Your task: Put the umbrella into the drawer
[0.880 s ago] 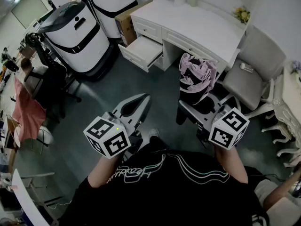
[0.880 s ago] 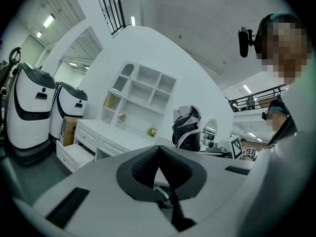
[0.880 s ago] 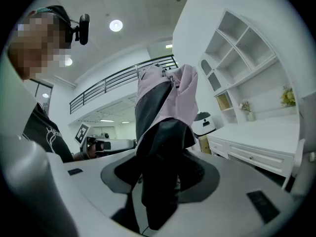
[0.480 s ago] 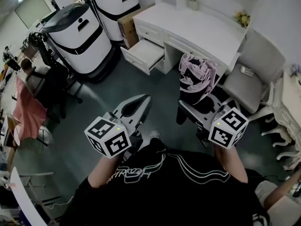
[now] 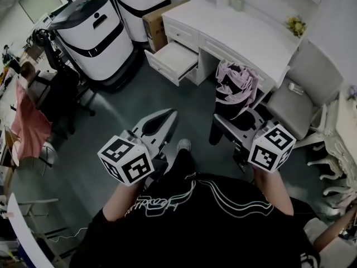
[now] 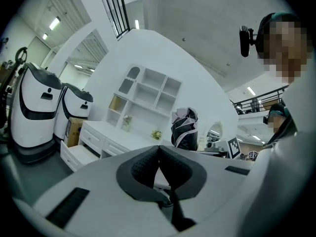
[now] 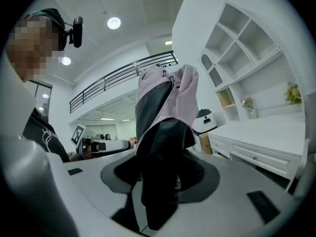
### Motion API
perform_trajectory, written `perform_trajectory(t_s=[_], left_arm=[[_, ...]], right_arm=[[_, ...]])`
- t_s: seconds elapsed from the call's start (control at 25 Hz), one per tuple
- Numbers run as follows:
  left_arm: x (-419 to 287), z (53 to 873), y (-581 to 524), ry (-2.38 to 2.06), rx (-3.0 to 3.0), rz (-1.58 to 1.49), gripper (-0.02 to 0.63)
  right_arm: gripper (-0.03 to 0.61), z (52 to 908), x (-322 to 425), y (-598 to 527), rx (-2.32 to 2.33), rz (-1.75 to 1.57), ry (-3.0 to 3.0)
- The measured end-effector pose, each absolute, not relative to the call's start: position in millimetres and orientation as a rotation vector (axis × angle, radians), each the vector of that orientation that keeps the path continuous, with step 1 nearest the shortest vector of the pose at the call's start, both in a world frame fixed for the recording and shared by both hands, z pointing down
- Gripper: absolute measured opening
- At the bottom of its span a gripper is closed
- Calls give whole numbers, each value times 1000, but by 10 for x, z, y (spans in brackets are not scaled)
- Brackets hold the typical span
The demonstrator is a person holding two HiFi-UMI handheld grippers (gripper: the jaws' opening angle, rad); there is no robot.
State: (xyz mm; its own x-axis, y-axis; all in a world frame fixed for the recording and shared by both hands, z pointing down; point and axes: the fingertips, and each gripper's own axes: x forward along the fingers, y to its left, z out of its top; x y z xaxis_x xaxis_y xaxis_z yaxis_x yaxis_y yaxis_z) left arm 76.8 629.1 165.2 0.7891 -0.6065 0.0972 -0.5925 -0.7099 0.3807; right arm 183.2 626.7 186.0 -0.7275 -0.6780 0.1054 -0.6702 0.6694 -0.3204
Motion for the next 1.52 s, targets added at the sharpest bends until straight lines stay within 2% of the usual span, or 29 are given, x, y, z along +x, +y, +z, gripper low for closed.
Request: perform_trajectory(t_s=[0.44,1.0,1.52], left_arm=[[669,1979,4979,-912,2516,-33,18],[442,2375,1945,-843,2410,15,18],[43,2888,538,-855,2336,37,18]], right_arm=[[218,2163,1769,4968,-1137,-605,2866],[218,2478,1550,2063,-1184,-746,2857],[218,2872,1218,657,-1245,-822,2915]])
